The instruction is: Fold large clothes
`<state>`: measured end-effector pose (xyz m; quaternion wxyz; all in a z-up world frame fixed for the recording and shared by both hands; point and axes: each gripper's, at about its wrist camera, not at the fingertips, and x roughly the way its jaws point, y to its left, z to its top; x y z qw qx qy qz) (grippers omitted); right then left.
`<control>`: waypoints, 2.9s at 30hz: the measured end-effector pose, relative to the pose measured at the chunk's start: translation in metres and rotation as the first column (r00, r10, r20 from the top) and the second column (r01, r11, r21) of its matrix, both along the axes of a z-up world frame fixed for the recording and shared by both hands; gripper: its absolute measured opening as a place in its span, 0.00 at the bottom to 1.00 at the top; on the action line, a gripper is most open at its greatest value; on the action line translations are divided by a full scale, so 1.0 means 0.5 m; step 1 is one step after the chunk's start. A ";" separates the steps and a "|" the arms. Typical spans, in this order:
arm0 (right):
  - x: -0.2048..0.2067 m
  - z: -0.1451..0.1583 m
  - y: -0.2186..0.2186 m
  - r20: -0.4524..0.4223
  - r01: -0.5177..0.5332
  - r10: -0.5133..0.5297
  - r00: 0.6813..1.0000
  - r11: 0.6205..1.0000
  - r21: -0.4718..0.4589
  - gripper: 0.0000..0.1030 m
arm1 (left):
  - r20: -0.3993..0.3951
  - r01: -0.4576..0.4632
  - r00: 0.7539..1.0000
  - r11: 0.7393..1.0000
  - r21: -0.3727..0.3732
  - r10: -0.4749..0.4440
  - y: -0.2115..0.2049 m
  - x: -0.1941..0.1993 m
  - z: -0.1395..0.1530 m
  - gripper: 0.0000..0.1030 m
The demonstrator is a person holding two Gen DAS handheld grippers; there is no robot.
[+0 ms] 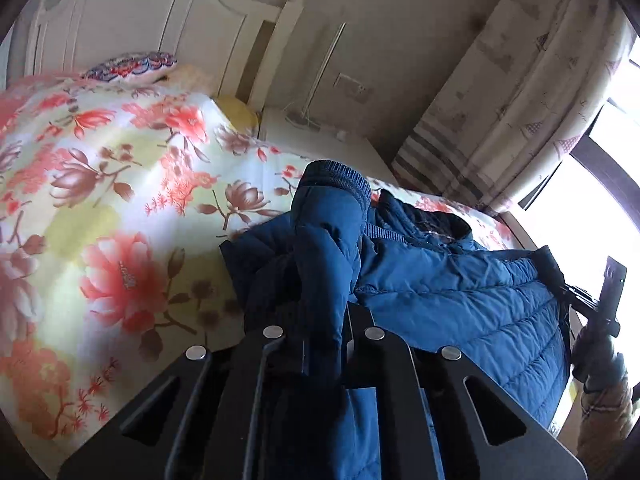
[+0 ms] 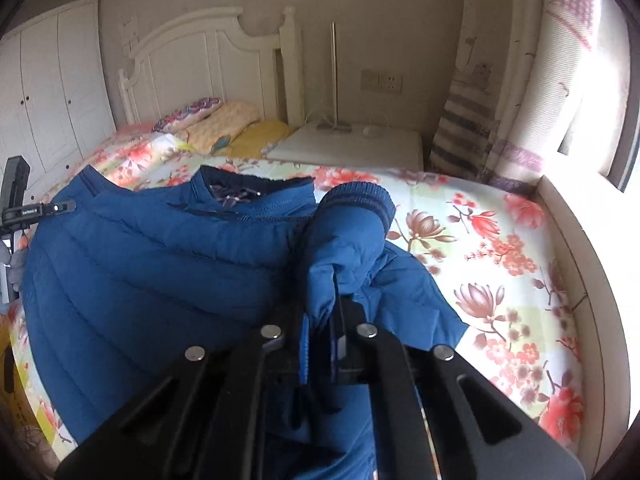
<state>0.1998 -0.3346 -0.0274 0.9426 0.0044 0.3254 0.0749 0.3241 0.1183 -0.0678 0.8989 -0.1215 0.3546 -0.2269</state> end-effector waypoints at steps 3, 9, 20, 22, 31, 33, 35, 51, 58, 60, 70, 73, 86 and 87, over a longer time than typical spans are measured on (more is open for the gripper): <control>-0.058 0.045 -0.007 0.066 -0.009 0.006 0.998 0.999 0.035 0.06 | 0.062 0.021 0.998 1.000 -0.020 -0.020 -0.004 -0.046 0.060 0.09; 0.014 0.144 -0.057 0.096 0.068 -0.080 0.992 0.990 0.124 0.06 | -0.027 0.006 1.000 0.995 -0.099 -0.009 -0.036 0.091 0.169 0.09; 0.277 -0.128 -0.142 -0.267 0.337 -0.274 0.924 0.913 0.229 0.18 | -0.291 -0.229 0.937 0.970 -0.086 0.195 -0.068 0.323 -0.118 0.20; 0.276 -0.131 -0.147 -0.270 0.340 -0.273 0.923 0.908 0.244 0.27 | -0.266 -0.262 0.936 0.961 -0.086 0.231 -0.055 0.313 -0.112 0.25; 0.281 -0.134 -0.141 -0.260 0.343 -0.286 0.922 0.916 0.208 0.44 | -0.205 -0.356 0.921 0.930 -0.096 0.331 -0.023 0.291 -0.090 0.34; 0.275 -0.117 -0.140 -0.272 0.335 -0.276 0.922 0.921 0.198 0.70 | -0.184 -0.398 0.911 0.903 -0.165 0.368 0.016 0.267 -0.064 0.34; 0.228 -0.076 -0.150 -0.238 0.270 -0.210 0.948 0.928 0.257 0.71 | -0.158 -0.345 0.937 0.897 -0.278 0.312 0.064 0.222 -0.026 0.35; -0.202 -0.123 -0.085 -0.155 -0.031 0.061 0.986 0.980 0.194 0.82 | -0.115 0.095 0.989 0.995 0.002 -0.094 0.076 -0.122 -0.127 0.96; -0.193 -0.119 -0.050 -0.095 -0.020 0.037 0.995 0.985 0.170 0.40 | -0.089 0.073 0.993 0.995 -0.075 -0.080 0.021 -0.122 -0.116 0.43; -0.209 -0.119 -0.051 -0.088 -0.005 0.022 0.996 0.982 0.187 0.34 | -0.074 0.059 0.995 0.995 -0.077 -0.065 0.030 -0.139 -0.109 0.33; -0.421 -0.117 -0.045 -0.089 -0.085 0.110 0.990 0.963 0.255 0.32 | -0.101 0.081 0.990 0.990 -0.115 -0.093 0.085 -0.389 -0.113 0.34; -0.475 -0.127 -0.047 -0.089 -0.090 0.118 0.989 0.958 0.272 0.38 | -0.104 0.053 0.992 0.988 -0.146 -0.068 0.102 -0.446 -0.128 0.40; -0.407 0.102 -0.013 0.146 0.050 -0.062 0.987 0.995 0.083 0.80 | 0.236 -0.144 0.960 0.988 -0.055 0.153 0.083 -0.399 0.127 0.96; -0.364 0.115 0.027 0.149 -0.002 -0.010 0.989 0.997 0.078 0.80 | 0.222 -0.149 0.964 0.989 -0.014 0.148 0.041 -0.360 0.137 0.96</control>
